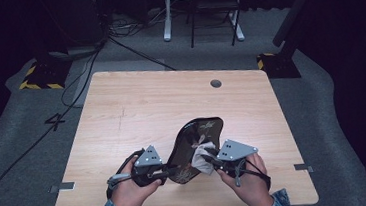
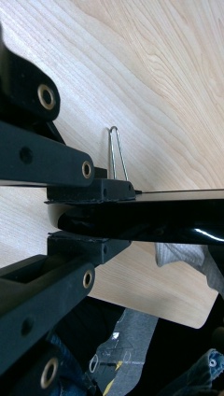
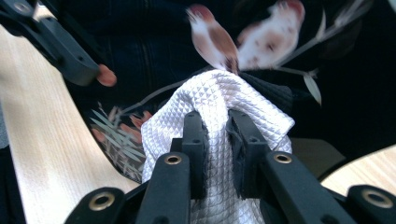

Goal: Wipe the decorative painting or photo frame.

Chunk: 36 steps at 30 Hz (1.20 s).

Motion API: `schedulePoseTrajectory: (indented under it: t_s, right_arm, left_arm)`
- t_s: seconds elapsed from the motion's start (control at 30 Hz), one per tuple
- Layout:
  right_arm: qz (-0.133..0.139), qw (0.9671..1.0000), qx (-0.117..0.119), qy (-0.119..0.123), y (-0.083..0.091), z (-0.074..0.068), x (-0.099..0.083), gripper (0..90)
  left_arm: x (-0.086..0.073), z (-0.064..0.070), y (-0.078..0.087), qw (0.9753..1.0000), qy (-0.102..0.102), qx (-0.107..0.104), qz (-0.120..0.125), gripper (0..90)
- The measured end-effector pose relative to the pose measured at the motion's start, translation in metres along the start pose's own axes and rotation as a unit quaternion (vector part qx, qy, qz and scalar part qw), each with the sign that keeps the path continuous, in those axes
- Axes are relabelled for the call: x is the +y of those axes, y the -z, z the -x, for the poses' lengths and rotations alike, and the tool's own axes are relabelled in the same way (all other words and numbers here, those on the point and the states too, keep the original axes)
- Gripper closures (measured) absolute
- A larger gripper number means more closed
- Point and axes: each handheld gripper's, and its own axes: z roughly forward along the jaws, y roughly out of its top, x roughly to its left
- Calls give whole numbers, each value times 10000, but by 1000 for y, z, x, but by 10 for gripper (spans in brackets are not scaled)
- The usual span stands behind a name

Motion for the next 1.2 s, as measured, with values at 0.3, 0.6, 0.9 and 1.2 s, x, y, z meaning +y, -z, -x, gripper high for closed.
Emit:
schedulePoseTrajectory:
  t_s: [0.3, 0.6, 0.9, 1.2]
  right_arm:
    - [-103, 9998, -22, -164, -3, 10, -9, 781]
    - [-312, 9989, -127, -324, -6, 23, -23, 780]
    - [-521, 9971, -225, -507, -8, 35, -36, 780]
    - [-666, 9954, -287, -623, -11, 43, -45, 780]
  left_arm:
    - [0, 0, 0, 10000, 0, 5, 9, 780]
    - [0, -1, 0, 10000, -10, 13, 11, 780]
    - [0, -1, 1, 10000, -19, 30, 17, 779]
    - [0, -1, 1, 10000, -15, 45, 16, 778]
